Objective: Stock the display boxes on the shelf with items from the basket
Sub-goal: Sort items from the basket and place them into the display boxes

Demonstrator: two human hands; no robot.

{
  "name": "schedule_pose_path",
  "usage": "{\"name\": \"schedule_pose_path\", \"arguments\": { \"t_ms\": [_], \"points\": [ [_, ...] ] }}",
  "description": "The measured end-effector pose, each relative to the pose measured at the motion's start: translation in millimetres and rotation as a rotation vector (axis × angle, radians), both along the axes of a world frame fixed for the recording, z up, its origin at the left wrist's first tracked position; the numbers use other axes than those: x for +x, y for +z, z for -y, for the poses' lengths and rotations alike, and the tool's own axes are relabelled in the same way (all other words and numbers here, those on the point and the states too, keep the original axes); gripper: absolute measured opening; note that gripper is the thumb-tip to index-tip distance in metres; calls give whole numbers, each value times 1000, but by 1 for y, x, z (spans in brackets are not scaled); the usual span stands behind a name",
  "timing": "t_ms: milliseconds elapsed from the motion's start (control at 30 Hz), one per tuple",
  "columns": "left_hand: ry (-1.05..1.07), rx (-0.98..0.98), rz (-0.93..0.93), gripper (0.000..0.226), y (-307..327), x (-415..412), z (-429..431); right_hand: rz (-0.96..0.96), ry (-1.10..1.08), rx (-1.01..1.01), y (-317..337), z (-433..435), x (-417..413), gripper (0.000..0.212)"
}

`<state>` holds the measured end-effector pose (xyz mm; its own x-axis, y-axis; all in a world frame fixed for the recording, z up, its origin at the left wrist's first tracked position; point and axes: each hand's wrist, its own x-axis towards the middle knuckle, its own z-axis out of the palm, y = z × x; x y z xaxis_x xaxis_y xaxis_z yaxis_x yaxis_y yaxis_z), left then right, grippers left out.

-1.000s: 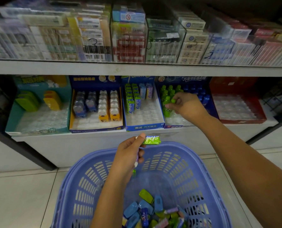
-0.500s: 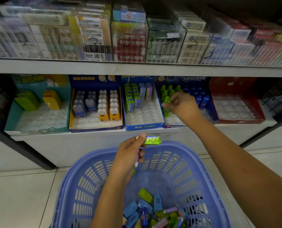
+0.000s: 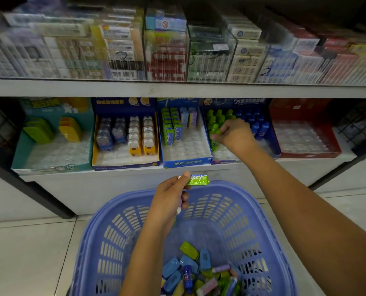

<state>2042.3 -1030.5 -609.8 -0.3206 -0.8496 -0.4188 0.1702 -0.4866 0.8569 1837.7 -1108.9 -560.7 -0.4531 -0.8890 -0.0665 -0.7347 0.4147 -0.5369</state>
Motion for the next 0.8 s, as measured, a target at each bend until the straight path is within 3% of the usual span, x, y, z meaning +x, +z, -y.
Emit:
{"name": "schedule_pose_path", "arguments": {
  "t_ms": [133, 233, 300, 367, 433, 533, 600, 700, 800],
  "points": [
    [36, -51, 25, 27, 6, 4, -4, -112, 29, 125, 10, -5, 7, 42],
    [107, -123, 61, 26, 5, 12, -6, -75, -4, -159, 6, -32, 13, 42],
    [169, -142, 28, 17, 5, 19, -6, 96, -19, -299, 6, -56, 24, 28],
    [205, -182, -1, 9, 6, 23, -3, 440, 50, -270, 6, -78, 45, 20],
    [216, -262, 16, 5, 8, 26, -1, 784, 72, -187, 6, -96, 66, 25],
    [231, -456, 107, 12, 14, 30, 0, 982, 43, -69, 9, -106, 84, 44],
    [211, -600, 170, 17, 19, 32, -3, 1036, 23, -55, 11, -103, 88, 41],
    [219, -695, 210, 23, 22, 32, -5, 1063, 66, -115, 14, -90, 92, 18],
    [320, -508, 131, 18, 21, 33, -2, 841, 108, -249, 18, -75, 87, 18]
  ]
}}
